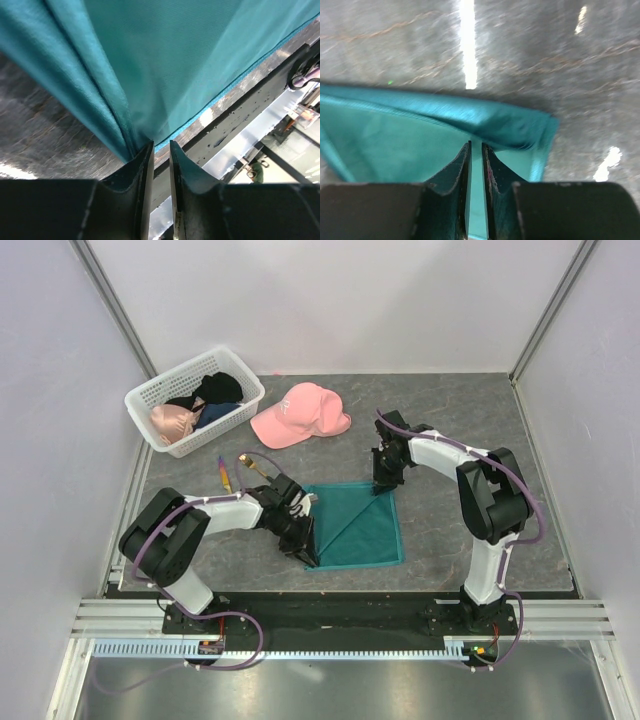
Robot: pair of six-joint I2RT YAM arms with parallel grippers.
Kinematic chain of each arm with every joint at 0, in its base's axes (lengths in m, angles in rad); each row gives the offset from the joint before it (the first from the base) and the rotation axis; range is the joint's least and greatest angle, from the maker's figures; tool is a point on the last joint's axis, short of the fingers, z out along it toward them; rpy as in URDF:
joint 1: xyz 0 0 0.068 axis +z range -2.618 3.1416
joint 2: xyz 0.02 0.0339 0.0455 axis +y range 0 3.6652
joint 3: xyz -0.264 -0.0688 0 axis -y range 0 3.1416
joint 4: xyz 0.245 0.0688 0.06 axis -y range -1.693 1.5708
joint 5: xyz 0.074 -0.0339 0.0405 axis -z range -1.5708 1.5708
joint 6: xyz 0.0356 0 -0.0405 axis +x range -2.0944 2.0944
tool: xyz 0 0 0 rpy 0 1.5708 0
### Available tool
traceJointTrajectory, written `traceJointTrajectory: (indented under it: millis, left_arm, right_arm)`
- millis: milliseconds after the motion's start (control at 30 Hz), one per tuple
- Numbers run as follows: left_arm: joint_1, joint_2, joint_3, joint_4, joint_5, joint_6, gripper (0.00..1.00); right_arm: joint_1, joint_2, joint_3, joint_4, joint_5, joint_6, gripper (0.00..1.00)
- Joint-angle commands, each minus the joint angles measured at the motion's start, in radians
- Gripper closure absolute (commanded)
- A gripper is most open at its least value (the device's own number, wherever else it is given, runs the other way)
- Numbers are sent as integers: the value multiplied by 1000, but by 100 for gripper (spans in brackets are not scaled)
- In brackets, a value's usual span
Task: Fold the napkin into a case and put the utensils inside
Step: Smooth out the upper triangle-folded napkin at the center of the board.
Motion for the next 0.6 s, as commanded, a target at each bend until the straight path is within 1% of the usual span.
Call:
traceJointTrajectory:
  millis: [0, 167, 267, 333, 367, 433, 467, 500, 567]
  left_arm:
    - [-1, 5, -38, 48, -54, -7, 74]
    - [-24, -6, -50, 65, -44, -24, 74]
    - [-32, -33, -38, 64, -25, -50, 72]
    - [-35, -79, -33, 65, 3, -68, 69]
    - [-35, -99, -24, 65, 15, -83, 66]
    - [-35, -137, -12, 55, 41, -93, 62]
    - [-35, -186, 8, 26, 40, -90, 61]
    - [-35, -210, 22, 0, 31, -79, 58]
    - [-27, -278, 66, -86, -17, -45, 56]
  right_arm:
    - [-16, 37, -6, 30, 80, -54, 80]
    - [-18, 61, 34, 30, 85, -119, 80]
    - [-16, 57, 63, 12, 85, -131, 79]
    - [-10, 40, 90, -20, 94, -133, 78]
    - [-5, 29, 108, -45, 100, -133, 76]
    - [16, -9, 129, -76, 115, -125, 71]
    - [21, -21, 151, -117, 141, -120, 68]
    - [34, -52, 159, -137, 152, -104, 62]
    - [64, -110, 145, -172, 160, -68, 57]
